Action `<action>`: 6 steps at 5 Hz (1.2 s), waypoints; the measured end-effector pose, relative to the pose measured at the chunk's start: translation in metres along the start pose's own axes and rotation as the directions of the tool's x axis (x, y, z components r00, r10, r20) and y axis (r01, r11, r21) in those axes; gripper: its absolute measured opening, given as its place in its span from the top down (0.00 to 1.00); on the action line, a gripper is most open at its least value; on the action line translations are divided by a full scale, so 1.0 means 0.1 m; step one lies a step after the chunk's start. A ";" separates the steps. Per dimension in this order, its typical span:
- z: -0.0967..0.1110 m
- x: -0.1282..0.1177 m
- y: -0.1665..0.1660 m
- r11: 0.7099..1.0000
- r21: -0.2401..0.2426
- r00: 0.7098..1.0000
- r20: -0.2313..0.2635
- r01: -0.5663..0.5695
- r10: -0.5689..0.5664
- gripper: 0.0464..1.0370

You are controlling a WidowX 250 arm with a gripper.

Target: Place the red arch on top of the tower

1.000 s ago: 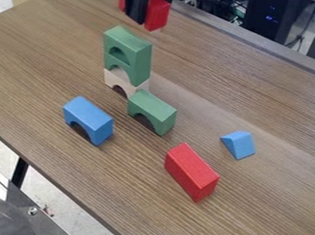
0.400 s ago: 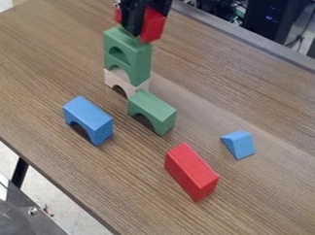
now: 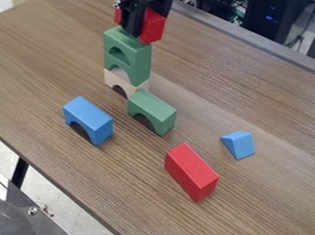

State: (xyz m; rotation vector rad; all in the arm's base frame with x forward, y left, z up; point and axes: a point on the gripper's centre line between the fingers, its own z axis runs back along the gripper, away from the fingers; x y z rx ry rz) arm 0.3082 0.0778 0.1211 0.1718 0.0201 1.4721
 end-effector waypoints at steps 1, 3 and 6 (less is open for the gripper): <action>0.00 0.01 0.02 1.000 0.005 1.000 -0.008 -0.007 0.007 0.44; -0.01 0.06 0.04 1.000 0.012 1.000 -0.015 -0.021 0.022 0.44; -0.01 0.07 0.04 1.000 0.009 1.000 -0.015 -0.009 0.009 0.44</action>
